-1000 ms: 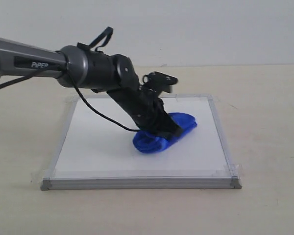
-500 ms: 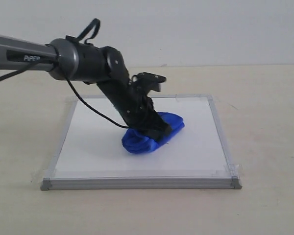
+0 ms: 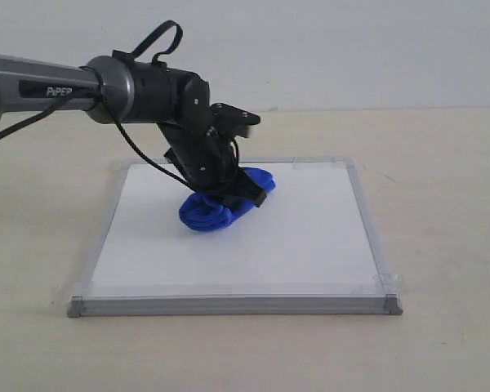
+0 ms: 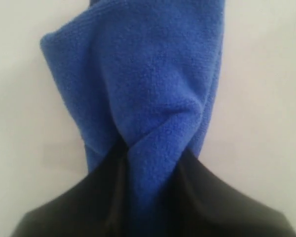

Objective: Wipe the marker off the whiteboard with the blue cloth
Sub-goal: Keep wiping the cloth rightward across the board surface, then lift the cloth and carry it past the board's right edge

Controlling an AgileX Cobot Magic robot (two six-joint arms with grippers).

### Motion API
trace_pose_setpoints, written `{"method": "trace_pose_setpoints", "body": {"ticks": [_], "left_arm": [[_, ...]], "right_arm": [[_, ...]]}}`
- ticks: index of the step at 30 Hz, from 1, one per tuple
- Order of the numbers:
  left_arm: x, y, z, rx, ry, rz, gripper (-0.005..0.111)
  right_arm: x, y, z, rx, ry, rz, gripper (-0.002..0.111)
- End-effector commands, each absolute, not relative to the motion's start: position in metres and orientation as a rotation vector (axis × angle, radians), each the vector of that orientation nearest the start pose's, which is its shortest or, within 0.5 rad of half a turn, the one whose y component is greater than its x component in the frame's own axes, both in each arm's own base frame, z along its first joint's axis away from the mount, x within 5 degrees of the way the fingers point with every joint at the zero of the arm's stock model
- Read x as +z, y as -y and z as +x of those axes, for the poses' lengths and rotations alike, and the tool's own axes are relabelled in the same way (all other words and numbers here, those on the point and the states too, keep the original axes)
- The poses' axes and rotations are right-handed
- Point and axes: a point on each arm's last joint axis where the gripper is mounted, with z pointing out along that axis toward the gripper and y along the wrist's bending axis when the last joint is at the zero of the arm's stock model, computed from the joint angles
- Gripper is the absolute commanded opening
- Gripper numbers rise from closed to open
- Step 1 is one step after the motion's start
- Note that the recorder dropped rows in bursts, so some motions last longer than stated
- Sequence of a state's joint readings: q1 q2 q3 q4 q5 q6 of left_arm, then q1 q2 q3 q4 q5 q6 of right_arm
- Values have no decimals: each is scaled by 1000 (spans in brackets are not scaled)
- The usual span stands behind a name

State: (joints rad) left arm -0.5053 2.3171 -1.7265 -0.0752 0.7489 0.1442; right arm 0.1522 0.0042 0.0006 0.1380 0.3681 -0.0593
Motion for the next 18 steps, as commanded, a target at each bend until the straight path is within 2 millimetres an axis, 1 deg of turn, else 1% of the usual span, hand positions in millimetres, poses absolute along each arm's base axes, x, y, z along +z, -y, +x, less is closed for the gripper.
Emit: {"method": "trace_pose_setpoints", "body": {"ticks": [1, 3, 5, 9, 11, 13, 18], "left_arm": [[95, 225, 403, -45, -2860, 979, 4], [95, 251, 385, -50, -2815, 1164, 4], [95, 275, 370, -80, -2757, 1277, 4], [96, 318, 346, -187, -2613, 1372, 4], [98, 330, 340, -207, -2555, 1377, 4], [99, 336, 340, -221, -2521, 1351, 4], [110, 338, 352, -288, -2573, 1081, 4]], "right_arm": [[181, -12, 52, 194, -1845, -111, 0], [181, -12, 52, 194, -1845, -111, 0], [181, -12, 52, 194, -1845, -111, 0], [181, -12, 52, 194, -1845, -111, 0], [181, -12, 52, 194, -1845, -111, 0], [181, -12, 52, 194, -1845, -111, 0], [181, -12, 52, 194, -1845, -111, 0]]}}
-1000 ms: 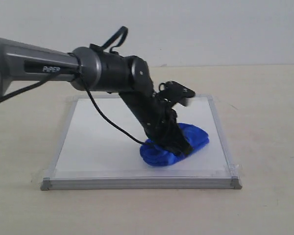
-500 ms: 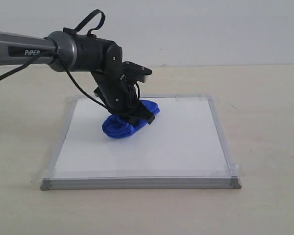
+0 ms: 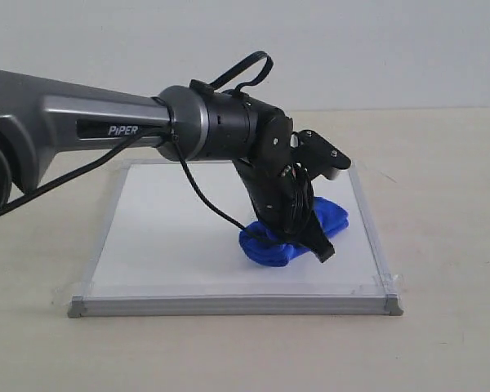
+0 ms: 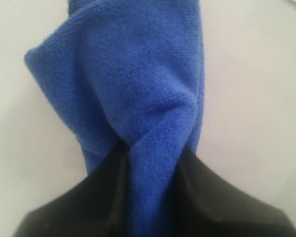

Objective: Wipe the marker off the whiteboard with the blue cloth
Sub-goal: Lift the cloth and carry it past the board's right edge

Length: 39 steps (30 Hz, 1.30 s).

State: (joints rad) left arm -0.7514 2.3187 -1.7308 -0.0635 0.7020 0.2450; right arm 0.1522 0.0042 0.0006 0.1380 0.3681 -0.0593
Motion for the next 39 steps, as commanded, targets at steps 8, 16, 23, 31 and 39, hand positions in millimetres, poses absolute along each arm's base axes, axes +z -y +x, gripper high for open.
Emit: {"method": "trace_pose_setpoints", "body": {"ticks": [8, 16, 23, 31, 39], "left_arm": [[146, 365, 364, -598, -2561, 651, 4], [178, 383, 369, -819, -2494, 463, 4], [180, 394, 369, -892, -2432, 296, 4], [160, 412, 365, -973, -2384, 122, 4], [148, 419, 362, -986, -2370, 101, 4]], "right_arm": [[181, -12, 52, 194, -1845, -111, 0], [181, -12, 52, 194, -1845, -111, 0], [181, -12, 52, 194, -1845, -111, 0], [181, -12, 52, 194, -1843, -111, 0], [181, -12, 52, 194, -1844, -111, 0]]}}
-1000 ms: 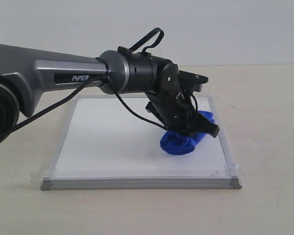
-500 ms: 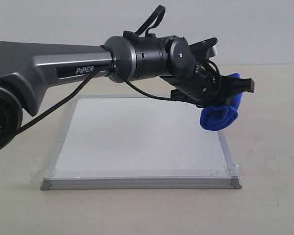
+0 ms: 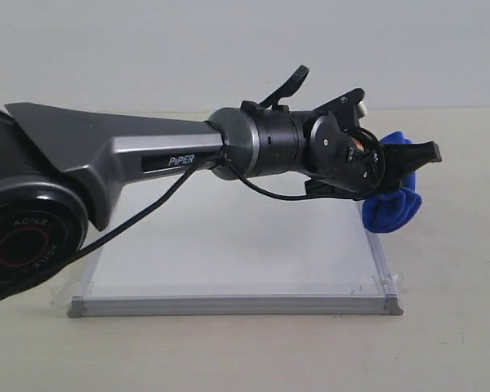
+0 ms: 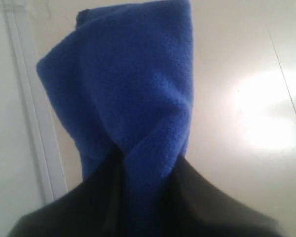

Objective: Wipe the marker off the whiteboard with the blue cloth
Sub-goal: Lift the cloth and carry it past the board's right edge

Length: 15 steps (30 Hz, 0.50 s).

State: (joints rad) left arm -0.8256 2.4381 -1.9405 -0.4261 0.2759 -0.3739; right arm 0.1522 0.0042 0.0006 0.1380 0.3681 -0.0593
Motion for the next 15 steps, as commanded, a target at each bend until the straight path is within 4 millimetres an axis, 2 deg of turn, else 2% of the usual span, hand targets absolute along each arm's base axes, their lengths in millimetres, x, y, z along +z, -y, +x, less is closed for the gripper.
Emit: {"method": "trace_pose_setpoints", "body": {"ticks": [1, 5, 11, 15], "left_arm": [[149, 419, 362, -988, -2366, 97, 4], [145, 423, 360, -999, -2359, 85, 4], [124, 424, 361, -996, -2390, 28, 4], [123, 426, 360, -1012, -2371, 5, 4]], "right_arm": [[181, -12, 52, 194, -1844, -111, 0], [181, -12, 52, 194, -1844, -111, 0], [181, -12, 52, 194, -1844, -111, 0], [181, -12, 52, 194, -1844, -111, 0]]}}
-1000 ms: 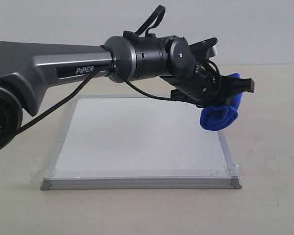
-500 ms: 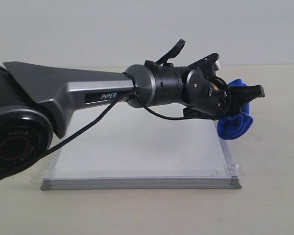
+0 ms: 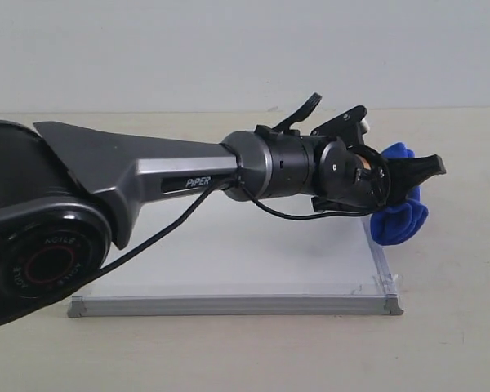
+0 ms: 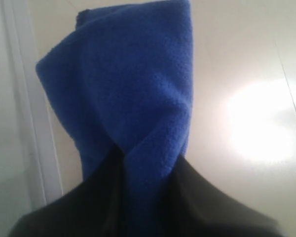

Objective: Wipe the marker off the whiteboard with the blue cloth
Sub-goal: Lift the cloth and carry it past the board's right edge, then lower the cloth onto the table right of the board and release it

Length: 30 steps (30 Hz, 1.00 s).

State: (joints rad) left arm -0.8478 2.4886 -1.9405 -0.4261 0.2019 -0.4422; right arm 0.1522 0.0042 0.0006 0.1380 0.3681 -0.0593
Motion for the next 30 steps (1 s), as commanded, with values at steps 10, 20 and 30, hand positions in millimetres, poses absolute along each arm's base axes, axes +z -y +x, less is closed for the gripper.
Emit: {"method": "trace_pose_setpoints", "body": {"ticks": [10, 20, 30], "left_arm": [[124, 430, 356, -1026, -2354, 9, 4], [124, 430, 356, -1031, -2362, -6, 40], [122, 430, 355, -1022, -2386, 1, 75]], "right_arm": [[181, -12, 52, 194, -1844, -111, 0], [181, -12, 52, 194, -1844, -111, 0], [181, -12, 52, 194, -1844, -111, 0]]}}
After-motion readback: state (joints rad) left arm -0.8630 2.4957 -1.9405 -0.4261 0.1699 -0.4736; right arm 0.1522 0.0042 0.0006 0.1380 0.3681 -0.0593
